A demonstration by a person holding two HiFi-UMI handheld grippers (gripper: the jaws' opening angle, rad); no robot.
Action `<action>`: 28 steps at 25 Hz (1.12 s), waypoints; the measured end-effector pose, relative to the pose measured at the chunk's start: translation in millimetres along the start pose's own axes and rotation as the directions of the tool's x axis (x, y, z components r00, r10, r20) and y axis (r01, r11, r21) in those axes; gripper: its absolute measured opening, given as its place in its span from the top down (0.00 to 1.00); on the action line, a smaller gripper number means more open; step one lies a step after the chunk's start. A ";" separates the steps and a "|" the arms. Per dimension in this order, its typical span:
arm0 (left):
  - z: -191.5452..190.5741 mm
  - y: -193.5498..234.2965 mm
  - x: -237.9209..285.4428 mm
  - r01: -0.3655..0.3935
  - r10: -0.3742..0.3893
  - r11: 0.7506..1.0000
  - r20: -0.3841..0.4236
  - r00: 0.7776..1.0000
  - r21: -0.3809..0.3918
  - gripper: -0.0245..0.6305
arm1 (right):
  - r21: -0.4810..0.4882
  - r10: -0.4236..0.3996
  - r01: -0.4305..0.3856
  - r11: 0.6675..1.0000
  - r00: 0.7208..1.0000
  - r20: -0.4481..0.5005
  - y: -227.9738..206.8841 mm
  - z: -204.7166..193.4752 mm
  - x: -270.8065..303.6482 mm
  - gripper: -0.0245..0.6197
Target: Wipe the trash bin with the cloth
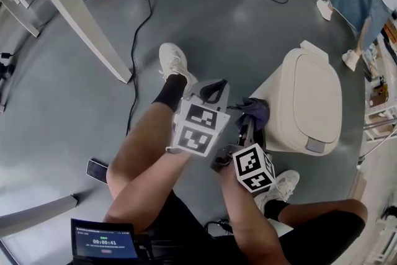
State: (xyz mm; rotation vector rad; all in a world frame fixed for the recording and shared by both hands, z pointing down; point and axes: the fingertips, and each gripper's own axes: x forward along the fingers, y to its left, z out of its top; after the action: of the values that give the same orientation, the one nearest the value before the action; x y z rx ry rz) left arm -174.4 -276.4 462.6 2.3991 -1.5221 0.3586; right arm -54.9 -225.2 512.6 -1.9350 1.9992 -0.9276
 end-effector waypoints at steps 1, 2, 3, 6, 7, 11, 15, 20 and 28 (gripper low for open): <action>-3.1 0.5 1.2 0.002 -0.002 1.000 -0.007 1.000 -0.006 0.97 | -0.001 -0.007 0.007 1.000 1.000 -0.006 -3.4 -4.0 1.9 0.82; -5.9 1.3 2.4 0.004 -0.004 1.000 -0.013 1.000 -0.014 0.97 | -0.002 -0.014 0.014 1.000 1.000 -0.013 -6.8 -7.9 4.1 0.82; -8.0 2.3 3.5 0.005 -0.006 1.000 -0.019 1.000 -0.020 0.97 | -0.002 -0.022 0.022 1.000 1.000 -0.019 -10.2 -12.0 6.3 0.82; -11.1 4.4 5.7 0.007 -0.008 1.000 -0.027 1.000 -0.026 0.97 | 0.006 -0.047 0.048 0.999 0.998 -0.044 -20.9 -26.4 13.5 0.82; -11.8 4.7 6.2 0.009 -0.009 1.000 -0.028 1.000 -0.025 0.97 | 0.009 -0.057 0.057 0.998 0.997 -0.052 -25.1 -31.4 15.7 0.82; -19.8 6.3 10.9 0.008 -0.010 0.999 -0.046 0.999 -0.036 0.97 | 0.020 -0.086 0.088 0.996 0.993 -0.083 -42.8 -47.9 24.0 0.82; -43.9 6.5 22.2 0.019 -0.027 0.997 -0.108 0.994 -0.081 0.97 | 0.008 -0.106 0.108 0.994 0.988 -0.115 -56.3 -63.7 28.9 0.82; -53.6 4.8 29.6 0.026 -0.037 0.997 -0.135 0.990 -0.077 0.97 | -0.009 -0.127 0.128 0.992 0.979 -0.160 -72.7 -85.9 33.1 0.82; -54.2 -3.6 36.3 0.041 -0.047 0.998 -0.129 0.990 -0.055 0.97 | -0.031 -0.124 0.120 0.992 0.973 -0.194 -88.9 -106.1 38.1 0.82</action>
State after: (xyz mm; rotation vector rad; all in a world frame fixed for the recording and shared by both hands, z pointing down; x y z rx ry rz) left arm -159.3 -285.9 525.5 2.3160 -1.4021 0.4511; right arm -44.9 -225.6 655.8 -2.0689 2.0158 -1.1758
